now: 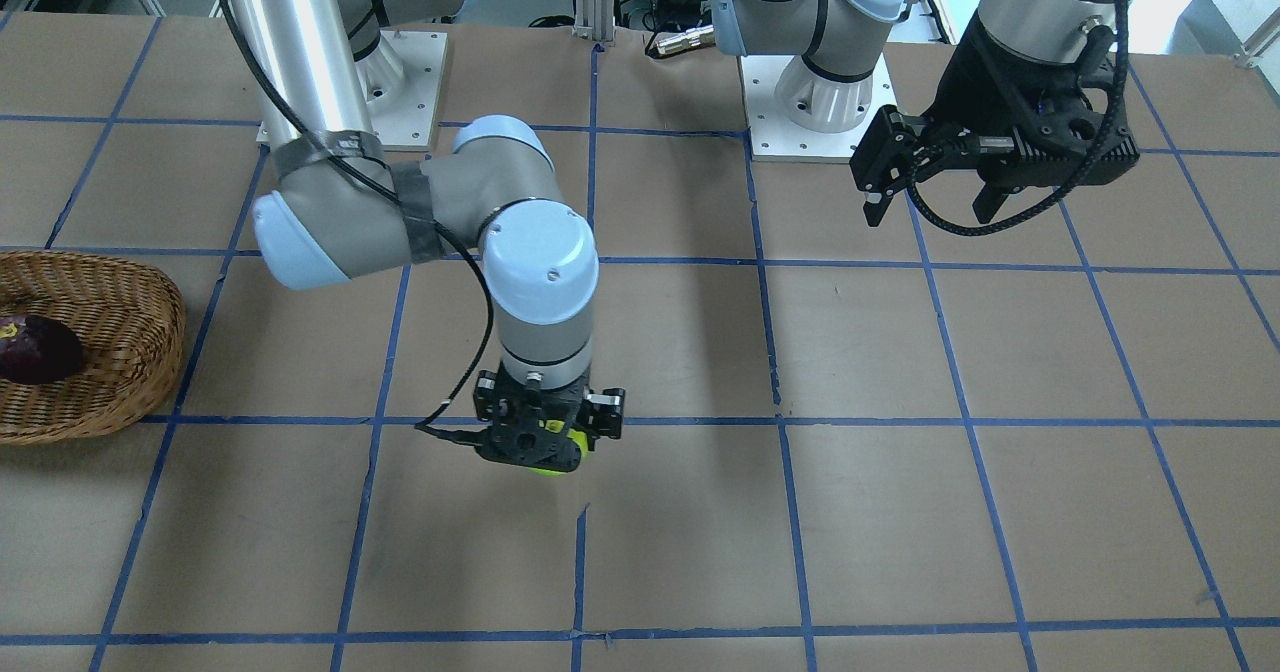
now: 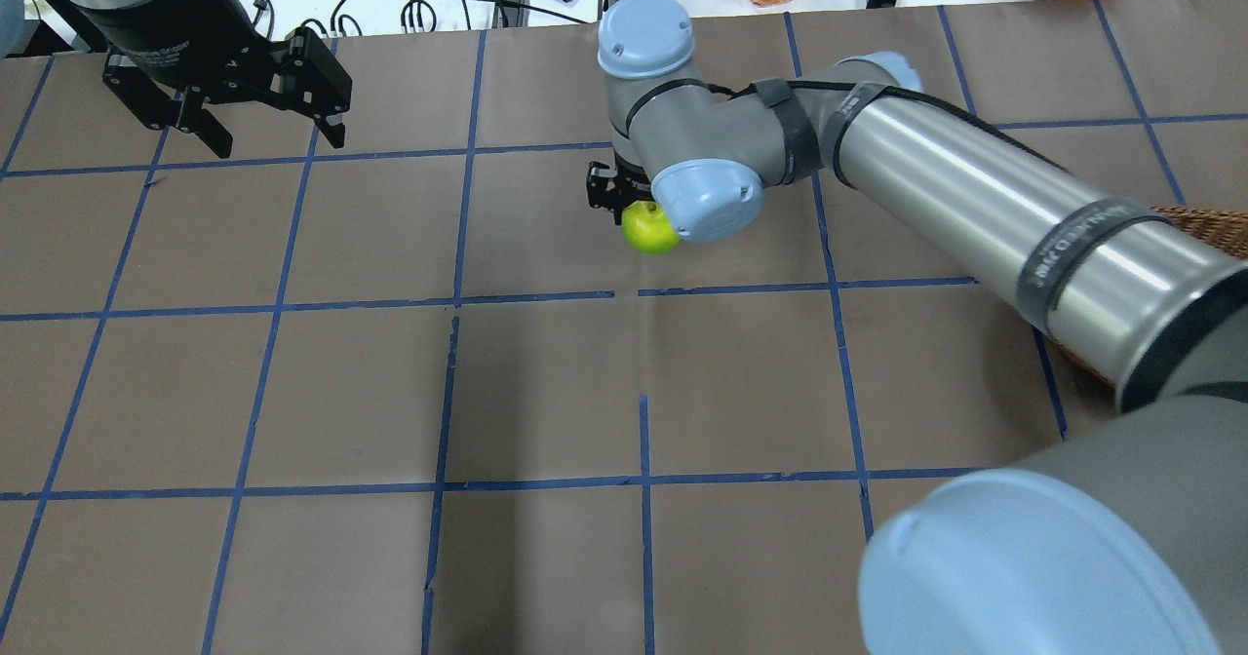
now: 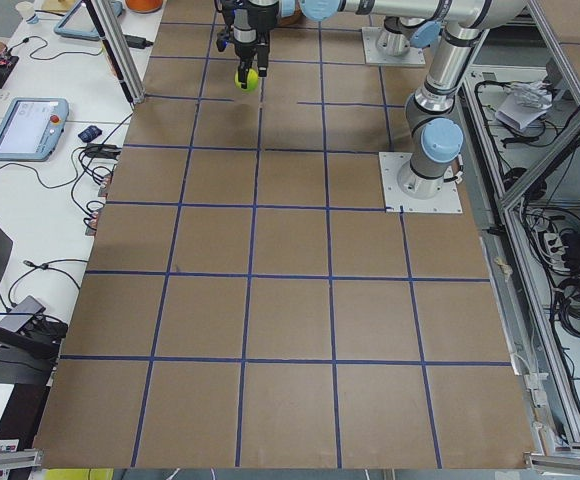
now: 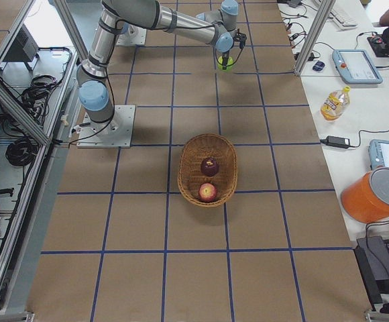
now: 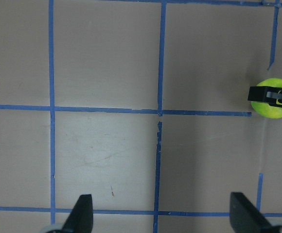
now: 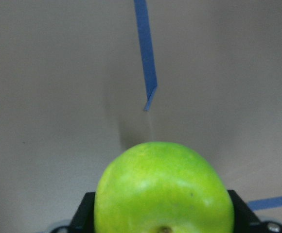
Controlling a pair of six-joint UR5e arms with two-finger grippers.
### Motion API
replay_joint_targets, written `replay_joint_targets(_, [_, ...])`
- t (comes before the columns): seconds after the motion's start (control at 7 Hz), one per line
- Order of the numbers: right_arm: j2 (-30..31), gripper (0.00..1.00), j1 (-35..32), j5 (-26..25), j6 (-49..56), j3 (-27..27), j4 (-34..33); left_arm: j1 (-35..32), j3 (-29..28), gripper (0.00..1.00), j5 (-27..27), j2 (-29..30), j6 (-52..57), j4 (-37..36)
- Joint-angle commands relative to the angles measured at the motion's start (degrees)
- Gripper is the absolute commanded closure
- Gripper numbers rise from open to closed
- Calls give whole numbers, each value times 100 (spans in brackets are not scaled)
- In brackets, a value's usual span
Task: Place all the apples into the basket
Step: 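Grasp the green apple with the right gripper and carry it to the basket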
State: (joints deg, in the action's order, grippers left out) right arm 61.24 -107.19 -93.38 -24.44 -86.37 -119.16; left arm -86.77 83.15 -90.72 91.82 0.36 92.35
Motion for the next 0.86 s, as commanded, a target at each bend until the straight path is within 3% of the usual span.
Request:
replay_joint_targets(0.0, [947,57,1124,-365,1758,-562,428,-7,-27,0,-43,38,-45,29])
replay_joint_targets(0.43, [2030,57,3450,-321,4841,-1801,158,-16,-53,0,1,64,-193,29])
replay_joint_targets(0.71, [2059,59,4921,-138,6777,-2093,-151,-24,-44,0,10,55,-318,73])
